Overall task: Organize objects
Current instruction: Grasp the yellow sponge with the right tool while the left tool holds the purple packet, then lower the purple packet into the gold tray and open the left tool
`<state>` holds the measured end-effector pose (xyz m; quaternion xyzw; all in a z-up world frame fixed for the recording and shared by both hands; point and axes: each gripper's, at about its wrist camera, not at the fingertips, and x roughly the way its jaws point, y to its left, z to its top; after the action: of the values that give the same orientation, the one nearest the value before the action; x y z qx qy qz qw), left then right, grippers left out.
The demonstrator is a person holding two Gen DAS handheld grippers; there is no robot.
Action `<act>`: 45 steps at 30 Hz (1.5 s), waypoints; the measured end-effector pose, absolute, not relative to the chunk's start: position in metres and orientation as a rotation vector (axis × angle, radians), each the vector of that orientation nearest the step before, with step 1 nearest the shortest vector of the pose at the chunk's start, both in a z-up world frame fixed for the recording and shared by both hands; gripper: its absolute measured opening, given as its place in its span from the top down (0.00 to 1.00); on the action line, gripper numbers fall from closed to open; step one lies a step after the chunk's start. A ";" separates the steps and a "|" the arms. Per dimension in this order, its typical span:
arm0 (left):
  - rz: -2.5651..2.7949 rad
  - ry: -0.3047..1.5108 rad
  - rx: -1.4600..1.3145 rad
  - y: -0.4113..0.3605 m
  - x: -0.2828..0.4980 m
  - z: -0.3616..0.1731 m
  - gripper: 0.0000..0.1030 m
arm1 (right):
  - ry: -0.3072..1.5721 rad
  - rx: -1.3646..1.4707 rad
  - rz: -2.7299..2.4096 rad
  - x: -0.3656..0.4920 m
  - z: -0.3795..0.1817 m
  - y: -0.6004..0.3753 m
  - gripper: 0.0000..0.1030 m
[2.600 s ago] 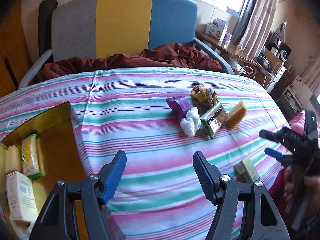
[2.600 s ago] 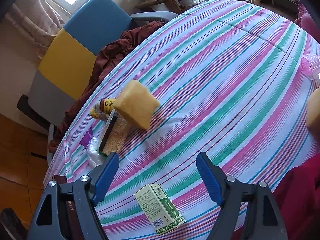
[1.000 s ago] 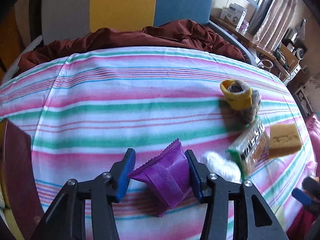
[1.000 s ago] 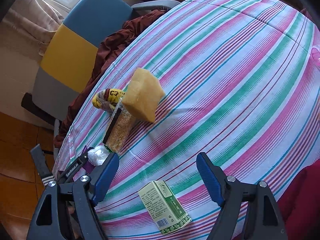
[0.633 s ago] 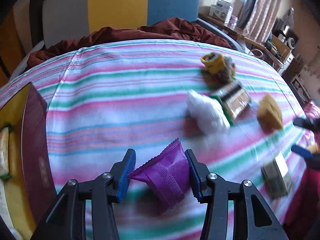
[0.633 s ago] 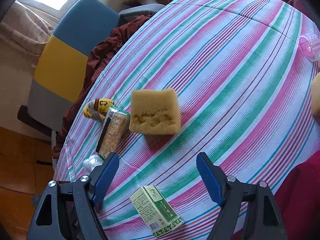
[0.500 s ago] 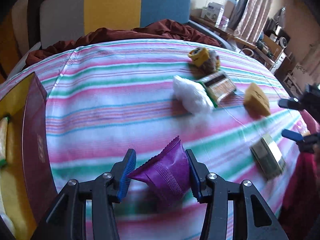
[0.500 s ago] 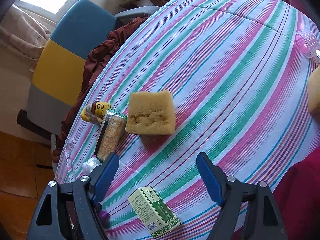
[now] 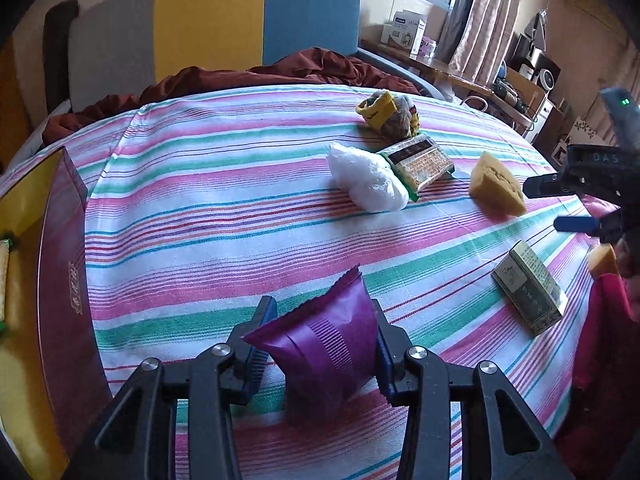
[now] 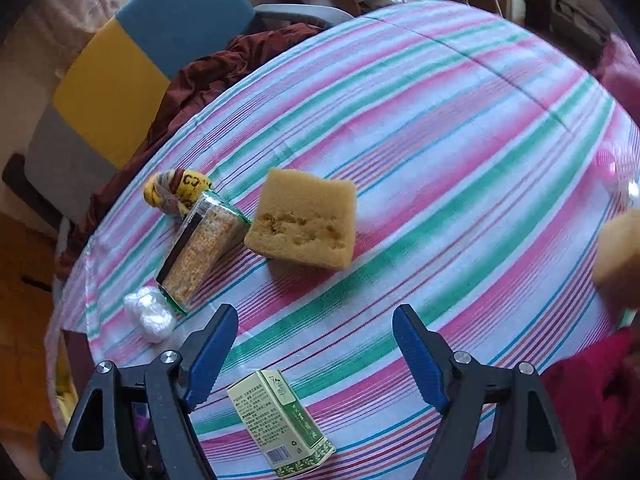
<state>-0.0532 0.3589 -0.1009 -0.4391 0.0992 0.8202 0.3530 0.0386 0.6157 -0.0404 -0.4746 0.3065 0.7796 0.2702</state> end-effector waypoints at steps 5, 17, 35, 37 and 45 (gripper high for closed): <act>2.111 0.225 -1.144 0.357 -0.055 -0.101 0.57 | 0.468 -1.481 2.112 0.002 -0.043 0.614 0.17; 2.066 0.085 -1.191 0.345 -0.066 -0.102 0.59 | 0.327 -1.474 2.146 -0.024 -0.078 0.625 0.42; 2.119 0.151 -1.159 0.340 -0.042 -0.074 0.65 | 0.365 -1.498 2.173 -0.026 -0.085 0.628 0.42; 2.132 0.165 -1.151 0.334 -0.038 -0.066 0.65 | 0.354 -1.499 2.172 -0.026 -0.085 0.627 0.42; 2.230 0.106 -1.092 0.275 -0.041 -0.027 0.64 | 0.309 -1.493 2.174 -0.025 -0.086 0.624 0.41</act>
<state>-0.0409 0.2752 -0.0266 -0.4160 0.0402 0.8495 0.3221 -0.0245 0.6241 -0.0864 -0.5458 0.1130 0.7946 0.2407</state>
